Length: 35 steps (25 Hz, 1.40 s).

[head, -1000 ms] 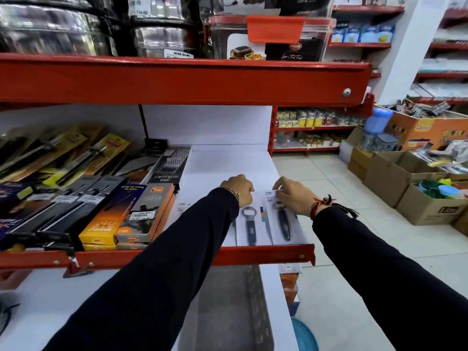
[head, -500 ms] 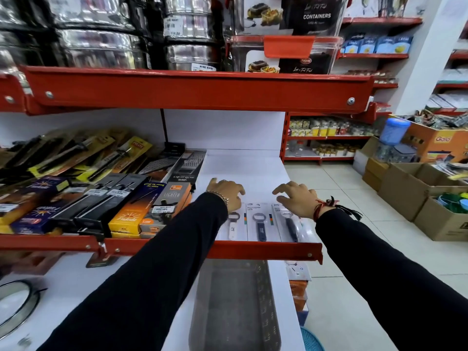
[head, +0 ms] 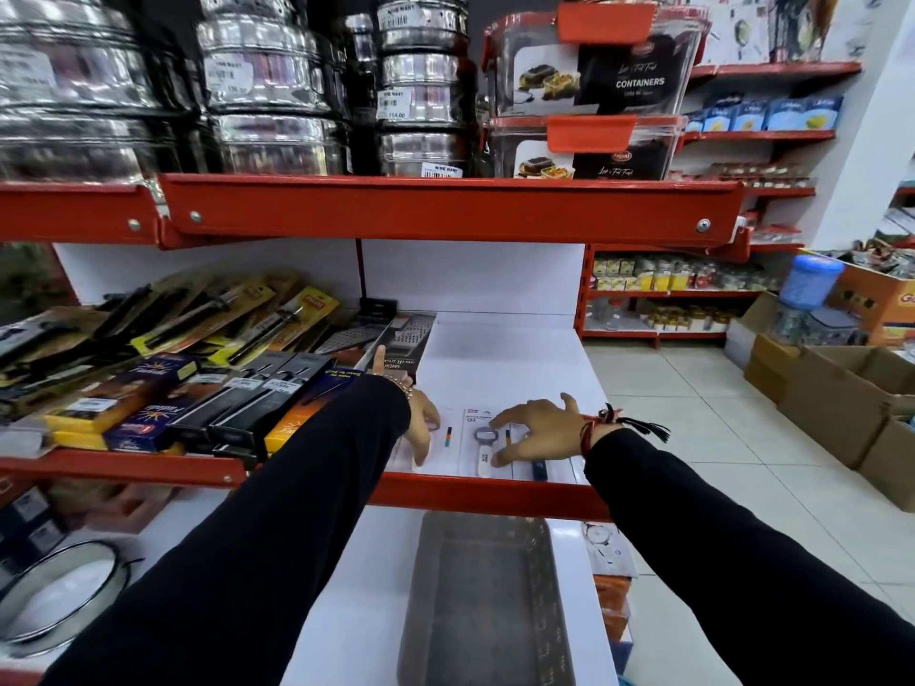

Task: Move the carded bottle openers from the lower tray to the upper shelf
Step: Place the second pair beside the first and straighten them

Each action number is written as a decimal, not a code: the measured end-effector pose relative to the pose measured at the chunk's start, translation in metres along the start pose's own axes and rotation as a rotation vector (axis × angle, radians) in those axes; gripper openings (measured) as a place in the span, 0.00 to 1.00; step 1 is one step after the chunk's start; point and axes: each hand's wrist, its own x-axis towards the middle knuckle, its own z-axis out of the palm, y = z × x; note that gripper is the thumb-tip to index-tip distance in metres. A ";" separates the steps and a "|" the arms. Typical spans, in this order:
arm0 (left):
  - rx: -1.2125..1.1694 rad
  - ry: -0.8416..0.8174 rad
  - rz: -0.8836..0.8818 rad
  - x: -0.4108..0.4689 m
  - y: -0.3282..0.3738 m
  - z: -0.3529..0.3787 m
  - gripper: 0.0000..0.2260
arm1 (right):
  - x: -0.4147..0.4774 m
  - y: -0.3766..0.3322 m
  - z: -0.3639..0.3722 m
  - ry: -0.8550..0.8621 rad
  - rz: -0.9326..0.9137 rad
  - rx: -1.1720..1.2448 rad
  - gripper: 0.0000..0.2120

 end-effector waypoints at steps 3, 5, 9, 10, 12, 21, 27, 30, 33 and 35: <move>0.054 0.033 0.017 0.009 -0.005 0.005 0.43 | -0.002 -0.003 0.003 -0.009 -0.009 0.004 0.35; 0.050 0.062 0.031 0.010 -0.007 0.006 0.41 | -0.001 -0.007 0.004 0.005 -0.023 0.004 0.35; -0.033 0.080 0.076 0.003 -0.007 0.008 0.37 | 0.002 -0.013 0.005 0.012 -0.034 -0.014 0.34; -0.043 0.086 0.079 0.003 -0.007 0.010 0.36 | 0.002 -0.014 0.006 0.017 -0.033 -0.013 0.34; -0.062 0.092 0.076 0.002 -0.010 0.011 0.36 | 0.004 -0.014 0.007 0.026 -0.036 -0.006 0.34; -0.004 0.098 0.031 -0.008 -0.003 0.013 0.35 | -0.001 -0.013 0.009 0.015 -0.057 -0.009 0.34; 0.044 0.316 -0.028 -0.010 0.027 0.003 0.25 | -0.017 0.034 -0.012 0.136 0.068 0.080 0.31; -0.056 0.337 0.103 -0.007 0.060 -0.004 0.29 | -0.036 0.070 -0.016 0.122 0.177 0.062 0.30; -0.042 0.281 0.183 0.000 0.091 -0.004 0.35 | -0.055 0.092 -0.010 0.046 0.230 0.027 0.32; 0.025 0.243 0.201 0.006 0.104 -0.001 0.37 | -0.062 0.097 -0.005 0.016 0.243 0.038 0.34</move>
